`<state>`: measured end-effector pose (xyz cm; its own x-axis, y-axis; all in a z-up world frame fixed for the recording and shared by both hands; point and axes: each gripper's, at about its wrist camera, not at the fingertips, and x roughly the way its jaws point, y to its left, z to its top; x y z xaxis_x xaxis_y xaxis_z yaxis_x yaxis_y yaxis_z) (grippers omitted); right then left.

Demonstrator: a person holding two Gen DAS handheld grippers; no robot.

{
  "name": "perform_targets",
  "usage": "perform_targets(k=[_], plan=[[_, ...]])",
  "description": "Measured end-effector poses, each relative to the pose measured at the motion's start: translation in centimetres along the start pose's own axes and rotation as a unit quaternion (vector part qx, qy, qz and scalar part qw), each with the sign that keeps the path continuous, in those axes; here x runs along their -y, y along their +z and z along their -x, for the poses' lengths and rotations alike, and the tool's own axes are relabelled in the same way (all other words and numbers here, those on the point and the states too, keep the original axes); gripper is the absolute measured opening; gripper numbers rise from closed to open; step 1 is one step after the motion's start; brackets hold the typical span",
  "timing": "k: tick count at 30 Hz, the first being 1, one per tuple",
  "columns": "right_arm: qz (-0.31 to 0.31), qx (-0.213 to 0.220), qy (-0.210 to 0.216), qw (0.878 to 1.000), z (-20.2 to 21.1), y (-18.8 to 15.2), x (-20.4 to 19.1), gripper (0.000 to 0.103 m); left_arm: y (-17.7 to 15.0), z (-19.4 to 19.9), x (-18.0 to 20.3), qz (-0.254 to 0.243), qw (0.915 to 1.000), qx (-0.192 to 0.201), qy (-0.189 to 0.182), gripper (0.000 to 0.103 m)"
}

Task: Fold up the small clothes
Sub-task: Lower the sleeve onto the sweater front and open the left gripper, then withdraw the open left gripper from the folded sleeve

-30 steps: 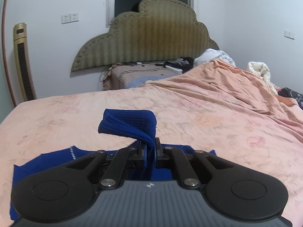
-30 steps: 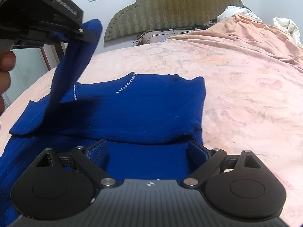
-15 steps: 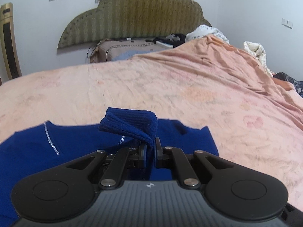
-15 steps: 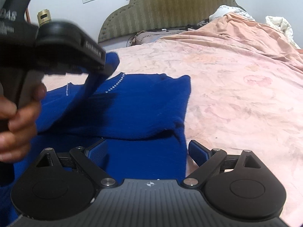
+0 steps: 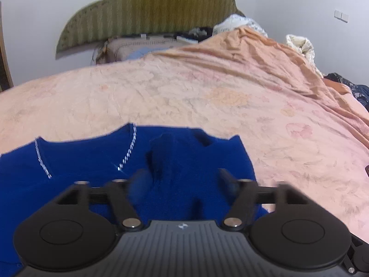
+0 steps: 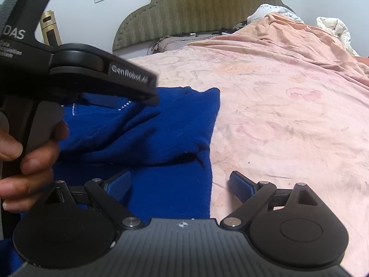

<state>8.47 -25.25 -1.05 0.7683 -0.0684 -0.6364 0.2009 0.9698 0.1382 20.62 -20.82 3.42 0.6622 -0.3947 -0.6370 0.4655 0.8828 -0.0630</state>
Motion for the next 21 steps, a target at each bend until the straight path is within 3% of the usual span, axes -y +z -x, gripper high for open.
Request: perform_targets(k=[3, 6, 11, 13, 15, 17, 19, 21], plan=[[-0.003, 0.0, -0.002, 1.0, 0.1, -0.1, 0.1, 0.094, 0.2, 0.6, 0.6, -0.015, 0.9998, 0.01, 0.008, 0.074], [-0.003, 0.005, -0.004, 1.0, 0.4, -0.1, -0.1, 0.094, 0.7, 2.2, 0.2, -0.008, 0.9995, 0.03, -0.007, 0.074], [-0.001, 0.011, -0.003, 1.0, 0.3, 0.1, -0.5, 0.094, 1.9, 5.0, -2.3, 0.046, 0.9938, 0.061, -0.081, 0.08], [0.004, 0.012, -0.001, 1.0, 0.4, 0.2, -0.9, 0.094, 2.1, 6.0, -3.5, 0.073, 0.9902, 0.077, -0.091, 0.08], [0.004, 0.011, 0.009, 1.0, 0.1, 0.8, -0.9, 0.094, 2.2, 6.6, -4.6, 0.089, 0.9897, 0.089, -0.068, 0.08], [0.005, 0.016, 0.019, 1.0, 0.0, 1.4, -1.0, 0.094, 2.0, 6.6, -5.7, 0.088, 0.993, 0.079, 0.008, 0.08], [0.009, 0.027, 0.031, 0.999, -0.6, 2.6, -1.1, 0.094, 1.4, 6.3, -6.9, 0.078, 0.9909, 0.072, 0.082, 0.08], [0.002, 0.025, 0.049, 0.998, -1.6, 3.9, -1.5, 0.094, 0.3, 6.0, -8.5, 0.078, 0.9867, 0.065, 0.127, 0.08]])
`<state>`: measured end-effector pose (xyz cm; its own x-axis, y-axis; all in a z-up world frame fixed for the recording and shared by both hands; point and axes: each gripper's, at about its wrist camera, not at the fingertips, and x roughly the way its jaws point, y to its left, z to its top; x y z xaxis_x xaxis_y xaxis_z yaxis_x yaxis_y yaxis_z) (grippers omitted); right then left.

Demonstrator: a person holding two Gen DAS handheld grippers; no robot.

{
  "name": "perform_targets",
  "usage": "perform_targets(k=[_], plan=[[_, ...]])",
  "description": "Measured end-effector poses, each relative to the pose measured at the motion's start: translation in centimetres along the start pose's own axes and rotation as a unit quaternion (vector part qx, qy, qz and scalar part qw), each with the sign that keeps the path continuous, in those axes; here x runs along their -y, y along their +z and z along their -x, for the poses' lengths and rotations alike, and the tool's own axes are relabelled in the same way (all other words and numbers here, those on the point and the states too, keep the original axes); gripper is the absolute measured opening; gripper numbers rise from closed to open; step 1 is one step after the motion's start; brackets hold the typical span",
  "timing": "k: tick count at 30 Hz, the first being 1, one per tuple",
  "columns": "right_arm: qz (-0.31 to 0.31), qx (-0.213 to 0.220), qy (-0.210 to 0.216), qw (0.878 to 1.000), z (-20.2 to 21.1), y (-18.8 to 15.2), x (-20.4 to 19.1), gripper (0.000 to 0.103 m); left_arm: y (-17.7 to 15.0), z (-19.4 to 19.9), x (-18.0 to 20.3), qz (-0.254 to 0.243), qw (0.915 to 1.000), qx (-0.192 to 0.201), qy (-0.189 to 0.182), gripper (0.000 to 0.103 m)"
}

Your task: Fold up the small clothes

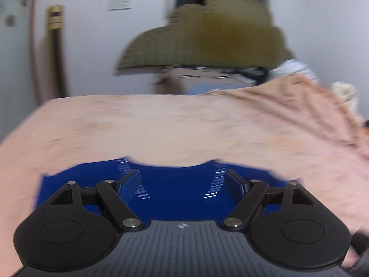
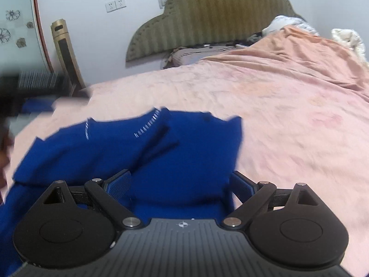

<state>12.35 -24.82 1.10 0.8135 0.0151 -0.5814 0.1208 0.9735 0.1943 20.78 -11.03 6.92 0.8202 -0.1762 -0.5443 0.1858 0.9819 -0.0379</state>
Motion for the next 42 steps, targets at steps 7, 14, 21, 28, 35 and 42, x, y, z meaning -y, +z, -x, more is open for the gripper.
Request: perform_targets(k=[7, 14, 21, 28, 35, 42], plan=[[-0.082, -0.017, 0.056, 0.995, -6.3, 5.0, 0.0, 0.074, -2.7, -1.3, -2.8, 0.023, 0.998, -0.047, 0.037, 0.08], [-0.122, -0.031, 0.022, 0.992, -7.9, 5.0, 0.5, 0.009, -3.6, -0.3, -2.3, -0.003, 0.9989, -0.04, 0.025, 0.08], [-0.139, -0.008, -0.019, 0.99, -3.5, 2.5, 3.8, 0.027, -4.8, -1.8, -3.0, 0.004, 0.9972, -0.071, 0.022, 0.08], [-0.123, 0.072, -0.091, 0.986, -0.3, 2.6, 3.9, 0.051, -5.7, -2.2, -3.2, 0.006, 0.9958, -0.087, 0.028, 0.08], [-0.019, -0.037, -0.012, 0.999, -5.8, 1.8, 0.3, 0.063, -6.1, -1.9, -2.7, -0.001, 0.9957, -0.089, 0.027, 0.08], [-0.022, -0.02, -0.01, 0.999, -4.2, 1.0, -0.2, 0.082, -6.3, -1.2, -3.3, 0.014, 0.9959, -0.087, 0.02, 0.08]])
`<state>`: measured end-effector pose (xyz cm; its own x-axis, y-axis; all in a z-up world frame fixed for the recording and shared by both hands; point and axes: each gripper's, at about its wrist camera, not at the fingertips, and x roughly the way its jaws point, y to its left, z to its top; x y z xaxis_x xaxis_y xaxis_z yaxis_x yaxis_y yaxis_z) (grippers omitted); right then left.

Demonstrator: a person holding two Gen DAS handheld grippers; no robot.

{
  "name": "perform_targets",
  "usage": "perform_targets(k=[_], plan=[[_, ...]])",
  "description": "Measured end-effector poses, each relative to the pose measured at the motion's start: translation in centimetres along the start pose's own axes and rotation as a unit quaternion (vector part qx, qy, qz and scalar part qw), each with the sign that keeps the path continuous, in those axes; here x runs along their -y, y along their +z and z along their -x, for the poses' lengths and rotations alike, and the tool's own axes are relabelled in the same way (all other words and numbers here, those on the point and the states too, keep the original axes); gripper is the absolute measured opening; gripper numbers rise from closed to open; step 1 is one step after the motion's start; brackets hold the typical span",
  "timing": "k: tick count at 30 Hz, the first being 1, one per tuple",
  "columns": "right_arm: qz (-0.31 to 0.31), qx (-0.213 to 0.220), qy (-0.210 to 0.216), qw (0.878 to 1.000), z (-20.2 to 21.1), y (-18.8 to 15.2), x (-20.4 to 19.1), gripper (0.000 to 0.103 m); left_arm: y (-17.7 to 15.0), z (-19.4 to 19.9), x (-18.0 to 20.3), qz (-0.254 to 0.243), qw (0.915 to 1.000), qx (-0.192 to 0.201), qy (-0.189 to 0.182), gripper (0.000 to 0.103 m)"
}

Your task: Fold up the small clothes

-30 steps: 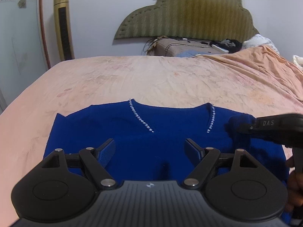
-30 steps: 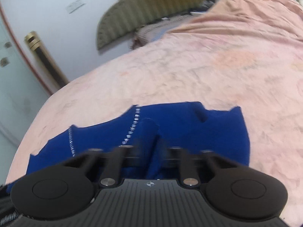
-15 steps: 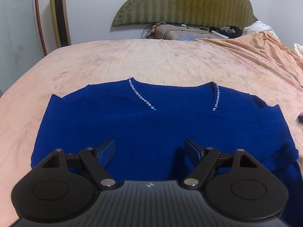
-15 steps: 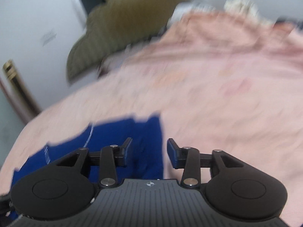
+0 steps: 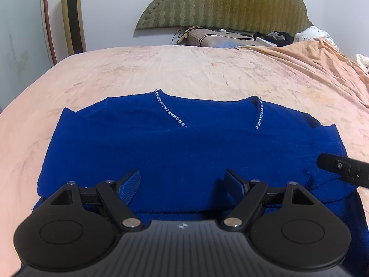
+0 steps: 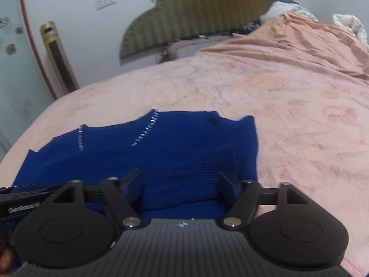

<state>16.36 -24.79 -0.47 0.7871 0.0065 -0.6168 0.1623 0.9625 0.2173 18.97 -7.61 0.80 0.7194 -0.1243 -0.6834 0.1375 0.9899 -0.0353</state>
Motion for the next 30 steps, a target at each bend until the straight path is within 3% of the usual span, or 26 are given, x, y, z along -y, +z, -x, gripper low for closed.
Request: perform_targets(k=[5, 11, 19, 30], plan=[[0.031, -0.016, -0.039, 0.999, -0.6, -0.4, -0.3, 0.081, -0.4, 0.4, -0.2, 0.004, 1.0, -0.004, -0.002, 0.08], [0.054, 0.016, -0.025, 0.998, 2.7, -1.5, -1.4, 0.085, -1.2, 1.2, 0.3, -0.013, 0.9998, 0.0, 0.014, 0.08], [0.057, -0.013, -0.001, 0.998, 3.8, -3.9, -2.1, 0.087, -3.1, 2.7, 0.4, -0.015, 0.9998, -0.011, 0.01, 0.08], [0.088, -0.026, -0.003, 0.996, 4.4, -6.5, -3.8, 0.093, -6.1, 4.7, -0.4, -0.012, 0.9996, -0.015, 0.022, 0.08]])
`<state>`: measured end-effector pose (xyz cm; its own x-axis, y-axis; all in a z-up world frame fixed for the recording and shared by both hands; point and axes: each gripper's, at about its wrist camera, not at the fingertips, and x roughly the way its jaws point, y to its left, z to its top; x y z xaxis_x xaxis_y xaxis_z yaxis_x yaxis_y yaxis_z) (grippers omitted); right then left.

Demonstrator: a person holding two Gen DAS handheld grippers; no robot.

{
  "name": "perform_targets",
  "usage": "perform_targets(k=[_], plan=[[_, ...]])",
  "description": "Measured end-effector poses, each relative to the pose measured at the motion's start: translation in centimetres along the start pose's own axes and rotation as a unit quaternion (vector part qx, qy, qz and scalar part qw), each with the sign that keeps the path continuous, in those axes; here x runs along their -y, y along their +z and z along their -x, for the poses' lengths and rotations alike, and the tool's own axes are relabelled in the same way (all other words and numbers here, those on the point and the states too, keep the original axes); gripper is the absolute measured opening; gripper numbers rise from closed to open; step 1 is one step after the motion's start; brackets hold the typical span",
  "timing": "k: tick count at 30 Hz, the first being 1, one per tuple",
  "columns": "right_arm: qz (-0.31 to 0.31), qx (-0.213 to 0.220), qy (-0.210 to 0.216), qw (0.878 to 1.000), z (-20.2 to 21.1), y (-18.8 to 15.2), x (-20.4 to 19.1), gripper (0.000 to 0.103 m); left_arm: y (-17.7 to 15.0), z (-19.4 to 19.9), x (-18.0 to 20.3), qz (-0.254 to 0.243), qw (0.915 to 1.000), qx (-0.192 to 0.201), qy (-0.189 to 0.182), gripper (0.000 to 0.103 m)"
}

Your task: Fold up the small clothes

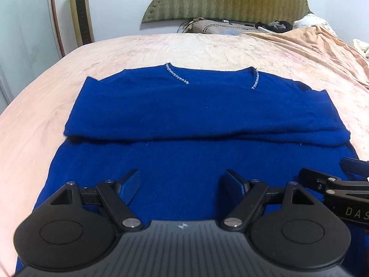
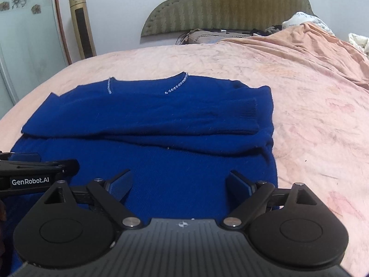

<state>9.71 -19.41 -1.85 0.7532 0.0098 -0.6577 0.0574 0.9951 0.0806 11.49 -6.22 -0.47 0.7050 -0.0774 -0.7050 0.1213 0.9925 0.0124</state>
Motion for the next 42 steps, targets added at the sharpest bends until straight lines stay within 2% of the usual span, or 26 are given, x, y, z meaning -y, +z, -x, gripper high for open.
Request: perform_targets(k=[11, 42], plan=[[0.02, -0.003, -0.005, 1.0, 0.7, -1.0, -1.0, 0.098, -1.5, 1.2, -0.4, 0.003, 1.0, 0.001, 0.006, 0.08], [0.071, -0.01, 0.022, 0.997, 5.6, -4.3, -1.8, 0.101, -5.1, 5.4, -1.6, 0.012, 0.9999, 0.001, 0.007, 0.08]])
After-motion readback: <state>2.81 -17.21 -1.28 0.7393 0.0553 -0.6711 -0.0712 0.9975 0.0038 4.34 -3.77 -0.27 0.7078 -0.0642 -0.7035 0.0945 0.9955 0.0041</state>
